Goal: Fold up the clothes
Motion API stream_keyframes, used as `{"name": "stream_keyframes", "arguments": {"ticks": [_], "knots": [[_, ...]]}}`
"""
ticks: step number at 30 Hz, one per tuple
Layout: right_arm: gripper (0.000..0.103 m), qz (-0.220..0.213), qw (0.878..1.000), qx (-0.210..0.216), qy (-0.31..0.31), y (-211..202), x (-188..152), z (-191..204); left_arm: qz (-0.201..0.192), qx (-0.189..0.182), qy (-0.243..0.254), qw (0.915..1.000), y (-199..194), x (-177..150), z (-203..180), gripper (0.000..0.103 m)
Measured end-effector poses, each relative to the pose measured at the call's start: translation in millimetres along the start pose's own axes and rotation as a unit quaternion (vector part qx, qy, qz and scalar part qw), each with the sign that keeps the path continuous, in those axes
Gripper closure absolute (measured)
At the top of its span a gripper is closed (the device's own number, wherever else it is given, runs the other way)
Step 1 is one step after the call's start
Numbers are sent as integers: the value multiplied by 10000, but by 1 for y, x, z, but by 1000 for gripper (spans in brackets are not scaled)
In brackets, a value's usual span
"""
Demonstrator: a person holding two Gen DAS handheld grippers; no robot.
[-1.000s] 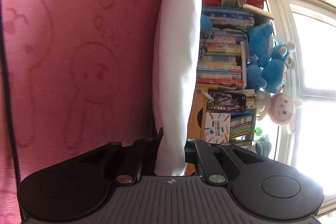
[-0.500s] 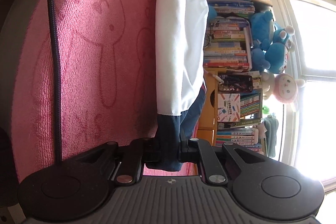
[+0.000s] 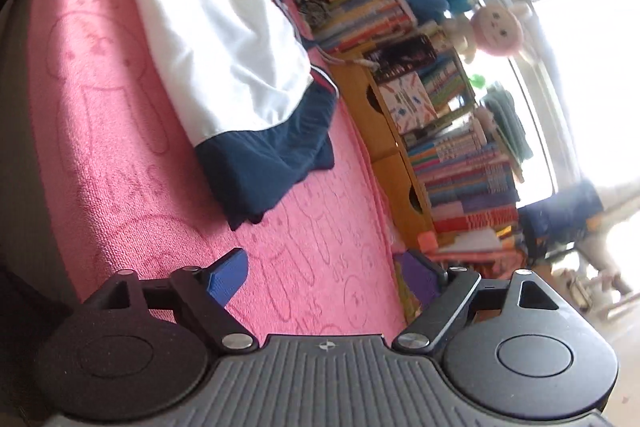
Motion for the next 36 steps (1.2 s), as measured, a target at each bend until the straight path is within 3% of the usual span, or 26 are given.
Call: {"name": "stream_keyframes", "arguments": {"ticks": [3,6,10,13,15,17,19,25,27,30,32,36], "knots": [[17,221,9935,-99,1114,-2,-9,-19,-271,-464,-1193,9914,-14,17,12,32],[17,228,9664,-167,2554,0,-11,-40,-765,-881,-1543,9811,-27,35,-7,30],[15,-271,8878,105,4593,9,-2,-62,-1341,-1339,-1581,9691,-32,57,-55,22],[15,-779,8247,508,5579,23,14,-64,-1659,-1527,-1591,9612,-31,72,-96,21],[15,-1038,8025,711,5833,35,33,-60,-1720,-1601,-1701,9570,-28,81,-119,21],[15,-1212,7916,942,5915,46,56,-55,-1761,-1577,-1697,9567,-21,90,-134,20],[14,-1309,7943,1127,5824,51,78,-48,-1719,-1414,-1467,9638,-12,97,-146,20],[4,-1138,8666,1129,4725,63,133,-15,-1296,-836,-887,9840,22,90,-154,17],[2,-1061,8759,1164,4561,68,138,-5,-1129,-614,-829,9882,35,81,-148,16],[1,-869,8730,1397,4591,75,138,4,-936,-596,-1089,9878,48,71,-123,11],[0,-754,8652,1517,4719,80,135,3,-880,-638,-1314,9854,54,67,-106,0],[0,-265,8483,1721,5000,97,126,0,-758,-752,-1702,9796,57,68,-83,0]]}}
Point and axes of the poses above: each gripper's, at about its wrist camera, not at the fingertips, and y roughly the way its jaws point, z to its left, x to its top, the point moved 2 cm from there along y, roughly the way its jaws point, and after that the axes turned 4 degrees about -y, right-handed, at the moved point
